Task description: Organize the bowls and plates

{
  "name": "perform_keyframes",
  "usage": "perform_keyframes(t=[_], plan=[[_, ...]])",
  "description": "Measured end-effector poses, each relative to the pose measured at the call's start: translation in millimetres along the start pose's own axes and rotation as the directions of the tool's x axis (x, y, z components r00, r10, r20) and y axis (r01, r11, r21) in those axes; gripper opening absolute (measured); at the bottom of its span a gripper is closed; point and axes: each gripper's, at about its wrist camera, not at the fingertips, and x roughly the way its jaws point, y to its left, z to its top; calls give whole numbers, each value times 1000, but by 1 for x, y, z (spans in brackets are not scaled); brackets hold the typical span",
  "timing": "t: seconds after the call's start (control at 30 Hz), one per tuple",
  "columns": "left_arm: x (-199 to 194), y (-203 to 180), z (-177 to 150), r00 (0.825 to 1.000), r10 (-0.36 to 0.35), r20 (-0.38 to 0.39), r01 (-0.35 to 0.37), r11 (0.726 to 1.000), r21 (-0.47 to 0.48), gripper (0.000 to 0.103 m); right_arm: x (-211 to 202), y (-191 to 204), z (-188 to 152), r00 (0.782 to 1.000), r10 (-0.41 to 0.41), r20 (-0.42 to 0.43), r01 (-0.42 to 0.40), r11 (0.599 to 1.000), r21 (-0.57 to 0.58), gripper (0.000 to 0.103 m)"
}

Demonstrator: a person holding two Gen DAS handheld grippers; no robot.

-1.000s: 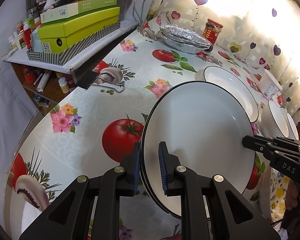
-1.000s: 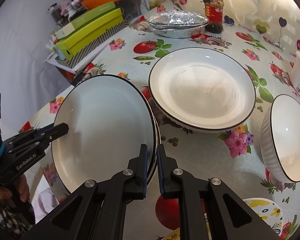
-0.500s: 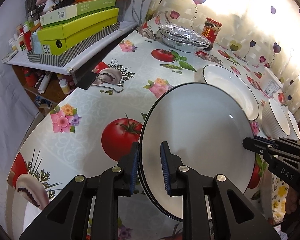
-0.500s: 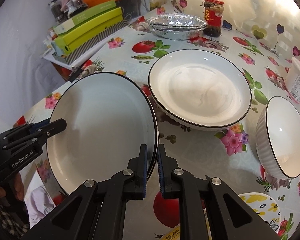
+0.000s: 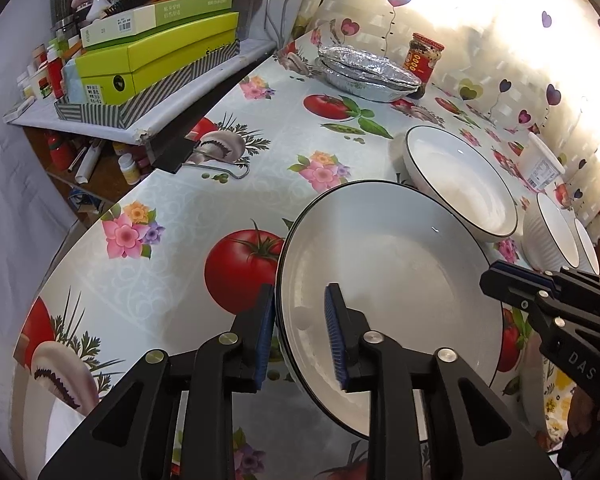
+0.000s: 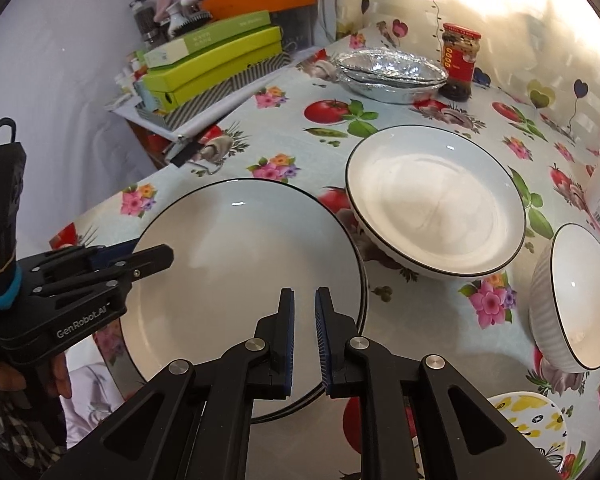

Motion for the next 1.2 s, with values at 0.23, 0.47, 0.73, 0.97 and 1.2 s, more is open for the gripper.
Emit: perform_keyframes(t=[0.23,0.47,0.73,0.97,1.2], plan=[[-8,-1,5,999,-20,34,19,1000,24,40,-4,-14,2,1000,-2,13,2,999,33,15],[-14,-5,19,997,-37,62,35,999,35,45,-16,-28,11,999,-9,51,6,998,65,30],[-7,-11,17,998,-39,46,37,998,43,52,-27,-46,19,997,-37,74,30,995,97,33],[-7,-10,26,999,-16,52,13,998,59,52,-34,-68,29,992,-77,97,64,990,128,37],[-13,-20,55,994,-79,80,72,994,82,52,-39,-108,46,985,-135,105,117,979,164,49]])
